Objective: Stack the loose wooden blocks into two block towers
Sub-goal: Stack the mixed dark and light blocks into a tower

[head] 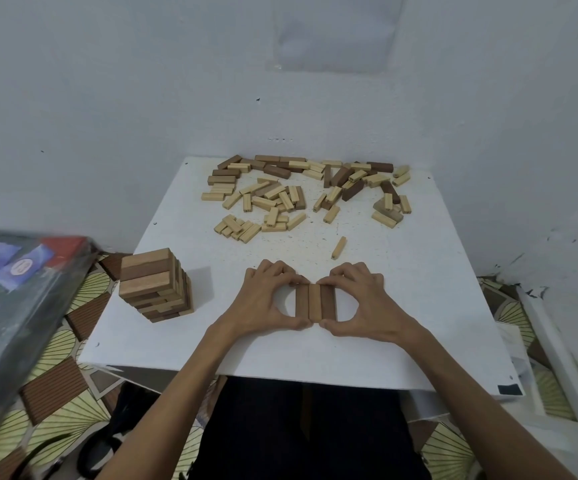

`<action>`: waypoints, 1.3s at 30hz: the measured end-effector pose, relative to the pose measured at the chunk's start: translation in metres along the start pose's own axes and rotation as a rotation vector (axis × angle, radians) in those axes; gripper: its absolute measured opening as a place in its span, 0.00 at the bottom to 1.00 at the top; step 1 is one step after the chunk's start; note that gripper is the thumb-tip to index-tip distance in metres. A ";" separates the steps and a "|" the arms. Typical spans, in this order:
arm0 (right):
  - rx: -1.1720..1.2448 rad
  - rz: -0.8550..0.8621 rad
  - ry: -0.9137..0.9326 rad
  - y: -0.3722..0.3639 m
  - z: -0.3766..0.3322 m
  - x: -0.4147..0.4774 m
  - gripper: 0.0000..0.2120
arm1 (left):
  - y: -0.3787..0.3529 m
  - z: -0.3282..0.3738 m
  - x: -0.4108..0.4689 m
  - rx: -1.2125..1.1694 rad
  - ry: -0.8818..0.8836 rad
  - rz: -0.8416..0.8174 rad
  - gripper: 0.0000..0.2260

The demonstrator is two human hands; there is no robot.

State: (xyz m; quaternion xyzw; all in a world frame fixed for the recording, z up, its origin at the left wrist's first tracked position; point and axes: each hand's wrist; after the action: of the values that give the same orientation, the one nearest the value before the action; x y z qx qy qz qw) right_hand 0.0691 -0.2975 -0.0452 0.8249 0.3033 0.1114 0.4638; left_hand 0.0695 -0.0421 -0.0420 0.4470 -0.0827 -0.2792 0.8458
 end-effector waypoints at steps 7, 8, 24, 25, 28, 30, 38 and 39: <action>0.015 0.000 -0.001 0.002 0.000 -0.002 0.33 | 0.002 0.001 0.000 -0.045 0.016 -0.015 0.34; 0.018 0.005 -0.001 0.002 0.000 -0.003 0.32 | 0.002 0.002 -0.001 -0.039 0.015 -0.016 0.33; -0.028 0.115 0.102 0.069 -0.063 -0.001 0.32 | 0.083 0.043 -0.017 0.083 -0.096 0.105 0.32; -0.031 0.120 0.111 0.076 -0.070 0.001 0.32 | 0.092 0.047 -0.021 0.090 -0.094 0.119 0.31; -0.057 0.120 0.137 0.091 -0.091 0.011 0.33 | 0.116 0.050 -0.034 0.115 -0.070 0.151 0.30; -0.067 0.114 0.153 0.096 -0.105 0.021 0.33 | 0.128 0.047 -0.044 0.101 -0.052 0.163 0.30; -0.076 0.071 0.238 0.090 -0.153 0.067 0.31 | 0.162 0.018 -0.090 0.056 -0.007 0.223 0.29; -0.065 0.061 0.249 0.087 -0.159 0.073 0.32 | 0.165 0.013 -0.096 0.044 0.009 0.225 0.29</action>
State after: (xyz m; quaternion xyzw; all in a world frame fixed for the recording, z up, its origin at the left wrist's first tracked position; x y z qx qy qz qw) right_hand 0.0872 -0.1758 0.1065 0.7981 0.3295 0.2365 0.4455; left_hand 0.0503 0.0750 0.1088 0.4547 -0.1350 -0.1787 0.8620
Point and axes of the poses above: each hand's wrist, its own x-axis towards the middle knuckle, its own y-axis out of the back of the hand, z = x × y, and after that the axes turned 15 degrees about -z, right-handed
